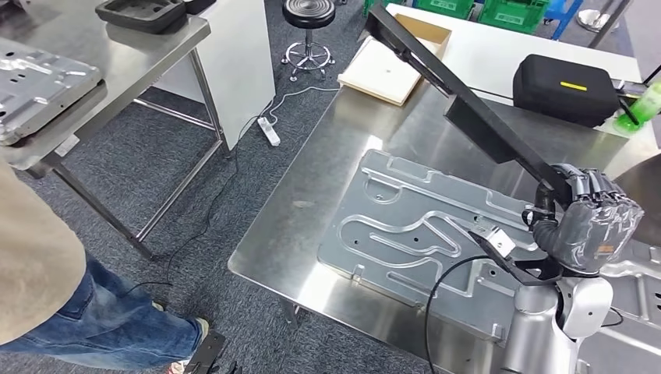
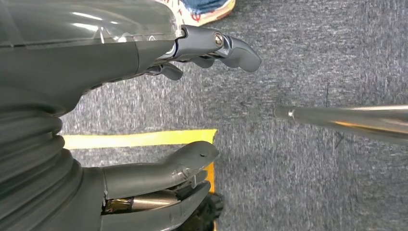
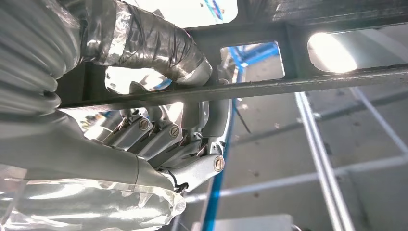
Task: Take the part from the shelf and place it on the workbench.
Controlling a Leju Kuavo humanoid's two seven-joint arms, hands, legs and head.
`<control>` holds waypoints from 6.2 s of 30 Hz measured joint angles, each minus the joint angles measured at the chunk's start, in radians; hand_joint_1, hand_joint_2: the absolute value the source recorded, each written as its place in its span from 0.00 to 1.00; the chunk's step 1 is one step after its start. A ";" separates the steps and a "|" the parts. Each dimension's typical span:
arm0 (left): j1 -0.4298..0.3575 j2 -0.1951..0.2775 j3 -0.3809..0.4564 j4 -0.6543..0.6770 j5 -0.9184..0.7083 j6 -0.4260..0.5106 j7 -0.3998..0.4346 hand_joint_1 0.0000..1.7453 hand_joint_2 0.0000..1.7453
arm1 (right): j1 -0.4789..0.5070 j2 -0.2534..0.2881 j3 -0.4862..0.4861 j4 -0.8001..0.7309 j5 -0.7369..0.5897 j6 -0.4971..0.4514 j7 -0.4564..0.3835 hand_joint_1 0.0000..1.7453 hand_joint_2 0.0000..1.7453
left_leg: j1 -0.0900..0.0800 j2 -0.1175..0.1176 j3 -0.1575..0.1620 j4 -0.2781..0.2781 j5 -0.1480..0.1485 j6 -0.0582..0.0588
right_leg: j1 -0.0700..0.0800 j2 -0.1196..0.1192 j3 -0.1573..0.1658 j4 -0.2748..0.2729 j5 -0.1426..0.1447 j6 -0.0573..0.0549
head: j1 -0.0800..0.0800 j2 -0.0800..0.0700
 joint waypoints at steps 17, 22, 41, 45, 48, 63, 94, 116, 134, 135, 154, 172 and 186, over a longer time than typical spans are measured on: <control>0.005 0.011 -0.008 0.000 0.015 0.001 -0.006 0.00 1.00 | 0.000 -0.008 -0.020 0.098 -0.054 0.000 0.038 1.00 1.00 | -0.003 -0.006 -0.025 0.060 -0.026 0.012 | -0.006 0.020 -0.027 0.079 -0.041 0.001 | -0.001 0.000; 0.003 0.012 -0.011 -0.001 0.021 -0.002 -0.010 0.00 1.00 | 0.005 -0.017 -0.021 0.101 -0.048 -0.001 0.037 1.00 1.00 | -0.001 -0.002 -0.028 0.062 -0.025 0.027 | -0.021 0.015 -0.125 0.296 -0.154 0.026 | 0.000 0.000; 0.004 0.012 -0.024 -0.006 0.024 -0.006 -0.007 0.00 1.00 | 0.010 -0.029 -0.034 0.120 -0.022 -0.001 0.058 1.00 1.00 | -0.004 -0.005 -0.066 0.153 -0.047 -0.005 | -0.013 0.013 0.002 0.036 -0.031 -0.018 | -0.001 0.000; 0.001 0.012 -0.025 -0.006 0.024 -0.006 -0.007 0.00 1.00 | 0.010 -0.031 -0.035 0.122 -0.022 -0.002 0.058 1.00 1.00 | -0.015 -0.007 -0.001 0.012 -0.006 0.006 | -0.010 0.014 0.004 0.020 -0.021 -0.004 | -0.001 0.000; 0.002 0.012 -0.026 -0.006 0.024 -0.006 -0.007 0.00 1.00 | 0.013 -0.033 -0.036 0.125 -0.022 -0.002 0.059 1.00 1.00 | -0.010 -0.006 0.019 -0.036 0.017 0.018 | -0.011 0.013 0.014 0.002 -0.016 0.013 | -0.001 0.000; 0.001 0.011 -0.051 -0.006 0.032 -0.003 0.002 0.00 1.00 | 0.029 -0.066 -0.015 0.162 -0.029 -0.002 0.164 0.00 0.00 | -0.001 -0.006 0.051 -0.074 0.022 -0.017 | -0.023 0.007 0.040 -0.073 0.035 -0.001 | -0.001 0.000; 0.012 0.019 -0.051 -0.006 0.089 -0.006 0.002 0.00 1.00 | -0.059 -0.359 0.272 0.528 -1.296 0.650 0.531 0.00 1.00 | -0.005 -0.005 0.064 -0.107 0.049 -0.005 | -0.029 0.004 0.069 -0.090 0.027 0.025 | -0.001 0.000; 0.017 0.016 -0.060 -0.006 0.093 0.004 -0.010 0.00 0.00 | 0.022 -0.342 0.404 0.283 -0.715 0.165 0.230 0.00 0.00 | -0.003 -0.007 0.079 -0.127 0.055 0.025 | -0.017 0.007 -0.025 0.111 -0.078 0.022 | 0.000 0.000; 0.009 0.008 -0.099 -0.006 0.079 -0.007 0.002 0.00 0.00 | 0.107 -0.209 0.482 -0.060 0.044 -0.001 0.185 0.00 0.00 | 0.009 -0.023 -0.053 0.147 -0.058 -0.029 | -0.014 -0.033 0.078 -0.101 0.029 -0.025 | -0.003 0.000; 0.009 0.008 -0.100 -0.006 0.080 -0.007 0.002 0.00 0.00 | 0.107 -0.206 0.487 -0.067 0.053 -0.001 0.185 0.00 0.00 | 0.008 -0.017 -0.026 0.094 -0.025 -0.025 | -0.012 -0.041 0.079 -0.100 0.028 -0.026 | -0.003 0.000; 0.001 -0.005 -0.109 -0.006 0.094 -0.009 0.006 0.00 0.00 | 0.082 -0.214 0.554 -0.116 0.144 -0.002 0.240 0.00 0.00 | 0.002 -0.106 0.062 -0.110 0.057 0.005 | -0.030 0.074 0.084 -0.090 0.021 0.019 | -0.002 0.000; 0.001 -0.007 -0.114 -0.006 0.096 -0.006 0.008 0.00 0.00 | 0.037 -0.240 0.614 -0.120 0.170 -0.002 0.285 0.00 0.00 | -0.012 0.031 0.061 -0.120 0.060 0.007 | -0.010 -0.116 0.110 -0.112 0.010 0.007 | -0.007 0.000; 0.002 -0.011 -0.117 -0.006 0.098 -0.005 0.008 0.00 0.00 | 0.023 -0.272 0.661 -0.119 0.173 -0.003 0.295 0.00 0.00 | -0.004 -0.130 0.051 -0.119 0.074 0.006 | -0.016 0.062 0.089 -0.108 0.025 0.003 | -0.007 0.000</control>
